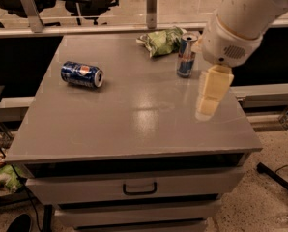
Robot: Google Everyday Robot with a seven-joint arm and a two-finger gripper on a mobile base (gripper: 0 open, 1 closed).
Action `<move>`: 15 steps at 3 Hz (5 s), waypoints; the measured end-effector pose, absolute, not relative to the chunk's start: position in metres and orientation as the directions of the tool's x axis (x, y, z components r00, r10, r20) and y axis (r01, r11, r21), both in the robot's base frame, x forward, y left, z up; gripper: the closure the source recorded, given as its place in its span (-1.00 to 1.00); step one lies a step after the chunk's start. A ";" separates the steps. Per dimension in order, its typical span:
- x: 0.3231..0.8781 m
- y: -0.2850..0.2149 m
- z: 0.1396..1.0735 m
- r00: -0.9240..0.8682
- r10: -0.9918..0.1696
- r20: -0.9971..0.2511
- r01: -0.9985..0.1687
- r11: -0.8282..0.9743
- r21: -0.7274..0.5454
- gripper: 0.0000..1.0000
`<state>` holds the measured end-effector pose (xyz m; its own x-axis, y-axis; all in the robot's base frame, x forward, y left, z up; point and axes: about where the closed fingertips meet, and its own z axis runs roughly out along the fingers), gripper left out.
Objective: Place pepsi can upright
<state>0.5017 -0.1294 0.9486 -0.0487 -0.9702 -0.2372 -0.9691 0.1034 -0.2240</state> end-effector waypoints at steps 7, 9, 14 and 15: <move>0.643 0.086 0.871 -0.106 -0.989 -0.099 -0.985 0.118 -0.126 -1.00; 0.667 0.126 0.856 -0.122 -0.990 -0.063 -0.983 0.130 -0.126 -1.00; 0.671 0.166 0.857 -0.100 -0.984 -0.150 -0.989 0.115 -0.095 0.25; 0.666 0.168 0.876 0.055 -0.976 -0.209 -0.993 -0.032 -0.111 0.87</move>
Offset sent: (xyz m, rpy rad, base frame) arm 0.0963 0.1065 -0.0253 0.0092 0.0553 0.0553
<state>0.6657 0.1677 0.8757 0.0551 -0.9763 -0.2093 -0.9933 -0.0323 -0.1107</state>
